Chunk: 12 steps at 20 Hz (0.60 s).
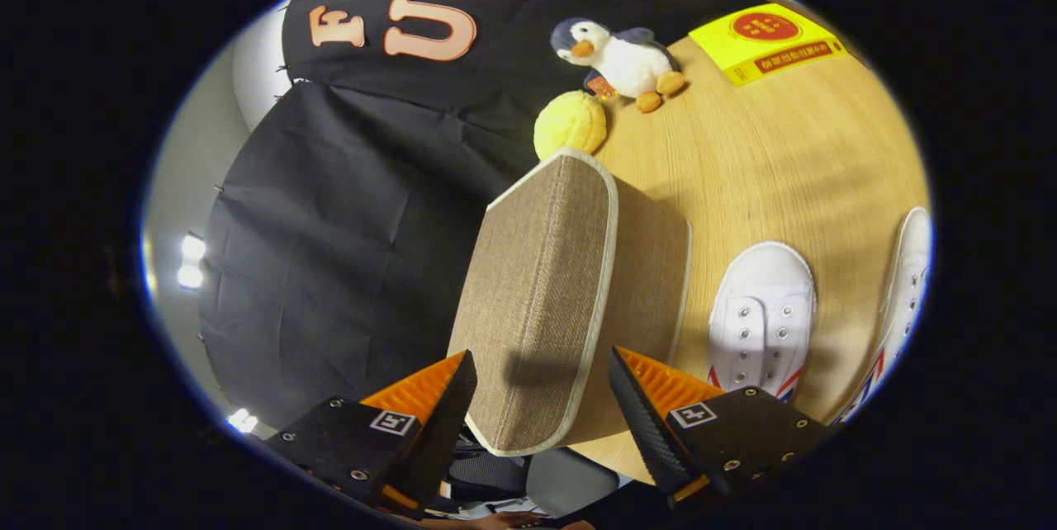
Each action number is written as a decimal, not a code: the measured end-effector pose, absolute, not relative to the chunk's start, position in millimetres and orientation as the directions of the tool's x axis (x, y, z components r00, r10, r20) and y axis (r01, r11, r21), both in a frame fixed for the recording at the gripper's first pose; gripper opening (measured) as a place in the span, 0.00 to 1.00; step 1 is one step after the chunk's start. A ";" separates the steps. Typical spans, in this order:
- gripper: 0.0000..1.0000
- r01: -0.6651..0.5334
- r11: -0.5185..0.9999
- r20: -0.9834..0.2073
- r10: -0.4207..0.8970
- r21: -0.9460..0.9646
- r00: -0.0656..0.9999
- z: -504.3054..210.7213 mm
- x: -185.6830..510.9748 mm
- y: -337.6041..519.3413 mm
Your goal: Open the storage box then place both shoes into the box .Put the left shoe in first, then the right shoe, with the right side of both shoes facing outward in a uniform manner.
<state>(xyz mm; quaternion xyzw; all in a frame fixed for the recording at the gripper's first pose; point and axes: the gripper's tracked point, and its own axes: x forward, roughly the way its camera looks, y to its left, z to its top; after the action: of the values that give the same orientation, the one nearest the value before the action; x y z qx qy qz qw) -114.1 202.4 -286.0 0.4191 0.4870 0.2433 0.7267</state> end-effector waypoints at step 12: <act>0.95 0.143 0.286 -0.320 0.855 0.948 0.409 -287.2 -109.4 219.3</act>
<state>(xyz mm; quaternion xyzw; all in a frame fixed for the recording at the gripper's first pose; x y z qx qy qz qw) -109.4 219.3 -287.2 0.5310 0.4698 0.2740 0.6499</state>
